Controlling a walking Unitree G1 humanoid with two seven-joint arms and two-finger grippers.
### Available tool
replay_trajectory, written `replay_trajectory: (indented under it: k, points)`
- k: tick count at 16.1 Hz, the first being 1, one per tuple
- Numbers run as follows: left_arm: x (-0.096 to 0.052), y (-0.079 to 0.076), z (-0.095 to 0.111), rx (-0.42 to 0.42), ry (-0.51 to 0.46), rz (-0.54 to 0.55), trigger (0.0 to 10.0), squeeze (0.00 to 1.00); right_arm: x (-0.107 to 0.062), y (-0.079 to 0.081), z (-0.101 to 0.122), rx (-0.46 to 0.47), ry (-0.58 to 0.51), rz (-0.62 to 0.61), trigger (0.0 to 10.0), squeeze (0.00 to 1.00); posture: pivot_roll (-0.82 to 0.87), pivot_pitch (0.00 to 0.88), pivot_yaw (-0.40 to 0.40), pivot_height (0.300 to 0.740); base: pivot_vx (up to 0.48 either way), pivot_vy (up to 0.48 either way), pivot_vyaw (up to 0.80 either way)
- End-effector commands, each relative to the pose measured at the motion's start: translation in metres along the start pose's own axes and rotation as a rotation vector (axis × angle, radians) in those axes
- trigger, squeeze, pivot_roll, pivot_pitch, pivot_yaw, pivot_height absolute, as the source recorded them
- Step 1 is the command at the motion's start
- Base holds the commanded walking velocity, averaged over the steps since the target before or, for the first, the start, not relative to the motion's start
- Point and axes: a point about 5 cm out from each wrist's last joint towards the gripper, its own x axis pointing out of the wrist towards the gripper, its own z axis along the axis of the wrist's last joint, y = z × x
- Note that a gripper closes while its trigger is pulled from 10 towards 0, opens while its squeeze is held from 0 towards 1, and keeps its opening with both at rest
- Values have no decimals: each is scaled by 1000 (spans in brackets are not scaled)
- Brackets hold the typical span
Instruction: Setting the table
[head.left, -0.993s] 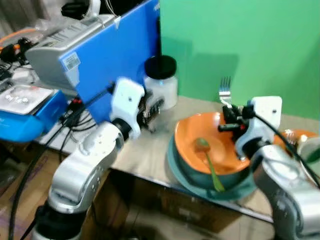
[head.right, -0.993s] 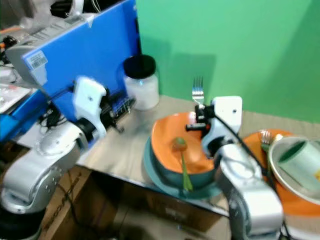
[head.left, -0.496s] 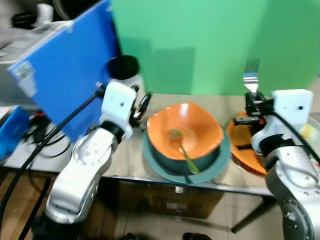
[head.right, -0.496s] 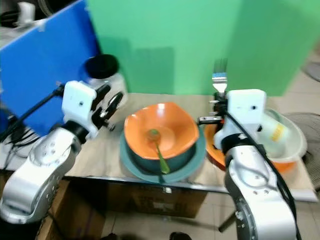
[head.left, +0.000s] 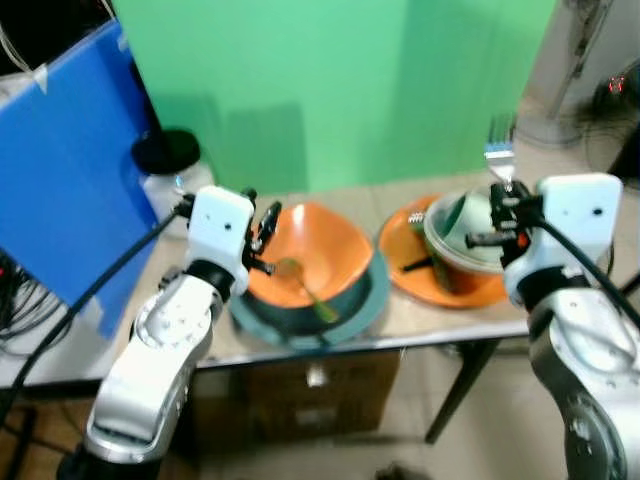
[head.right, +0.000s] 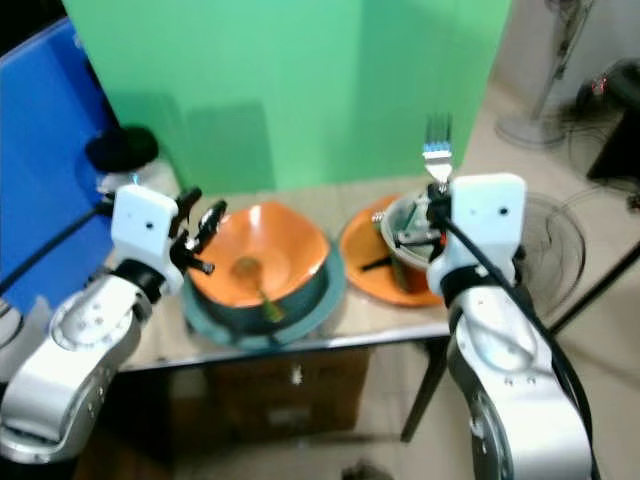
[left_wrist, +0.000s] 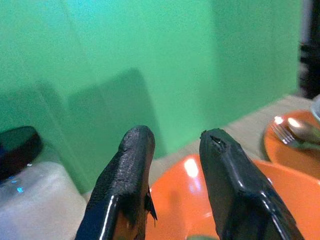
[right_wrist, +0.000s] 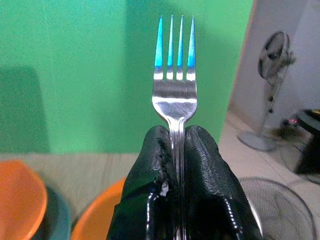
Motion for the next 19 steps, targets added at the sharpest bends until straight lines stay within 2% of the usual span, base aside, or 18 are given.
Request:
replay_trajectory:
  k: [1,4,6,9,11,14,19]
  points:
    - [1,1,-4,7,22,13,10000,0,3,-3,-7,38,45,-26,10000,0,59,0,60,740,0,0,-763]
    - [4,-2,-3,18,-5,18,10000,0,4,-8,-11,56,71,-55,10000,0,57,0,59,740,0,0,-763]
    - [4,-6,-5,-7,3,7,10000,0,4,-12,-13,-48,70,-93,10000,0,54,0,61,740,0,0,-750]
    - [6,-10,-3,3,-14,-38,10000,0,3,-14,-13,-4,76,-90,10000,0,51,0,62,740,0,0,-752]
    - [8,-11,1,-5,-46,-26,10000,0,4,-15,-13,73,85,-117,10000,0,48,0,64,740,0,0,-756]
    - [9,-11,3,-62,-56,-41,10000,0,5,-17,-20,92,100,-116,10000,0,40,0,65,740,0,0,-763]
    - [7,-8,0,-52,-47,-55,10000,0,1,-14,-35,90,170,-109,10000,0,46,0,49,740,0,0,-780]
